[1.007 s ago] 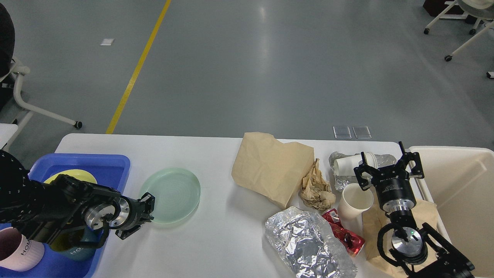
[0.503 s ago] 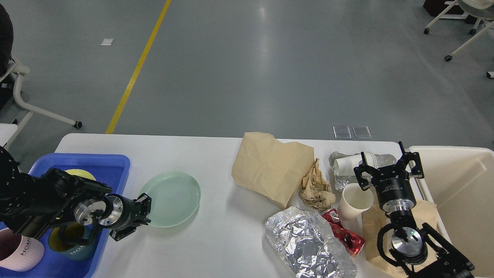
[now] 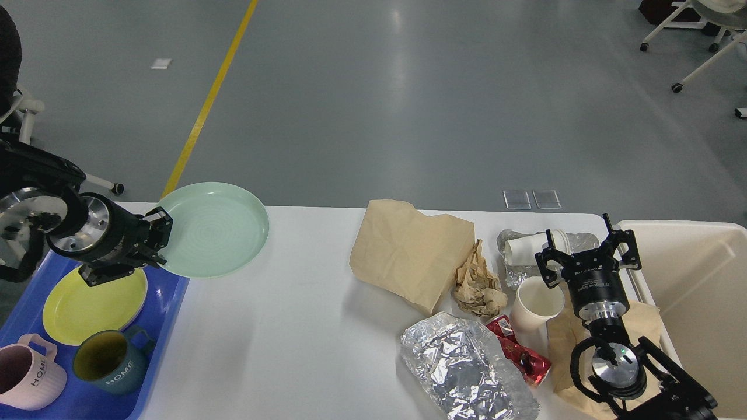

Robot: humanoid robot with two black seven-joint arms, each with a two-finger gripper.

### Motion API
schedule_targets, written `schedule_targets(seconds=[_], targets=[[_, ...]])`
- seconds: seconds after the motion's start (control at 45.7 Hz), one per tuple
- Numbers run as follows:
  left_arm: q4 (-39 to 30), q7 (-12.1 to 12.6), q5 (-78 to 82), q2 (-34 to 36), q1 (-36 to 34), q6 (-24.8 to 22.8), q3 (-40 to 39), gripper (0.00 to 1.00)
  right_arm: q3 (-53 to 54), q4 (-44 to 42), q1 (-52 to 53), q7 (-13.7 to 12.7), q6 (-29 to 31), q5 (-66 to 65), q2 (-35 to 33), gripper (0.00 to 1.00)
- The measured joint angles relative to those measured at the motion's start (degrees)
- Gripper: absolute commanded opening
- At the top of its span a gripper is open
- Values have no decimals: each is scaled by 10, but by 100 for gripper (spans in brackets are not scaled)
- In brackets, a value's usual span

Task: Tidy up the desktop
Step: 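Lift the pale green plate and lay it onto the blue tray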

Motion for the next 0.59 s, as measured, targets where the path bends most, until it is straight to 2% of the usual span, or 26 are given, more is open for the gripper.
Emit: schedule_targets(seconds=[0.175, 0.394, 0.591], targets=[[-16, -1, -3, -4, -62, -81, 41, 0, 0, 0, 0, 0, 0, 0, 0, 100], [6, -5, -4, 2, -49, -94, 55, 0, 0, 0, 0, 0, 0, 0, 0, 100], [85, 1, 4, 59, 19, -96, 59, 0, 0, 0, 0, 0, 0, 0, 0, 100]])
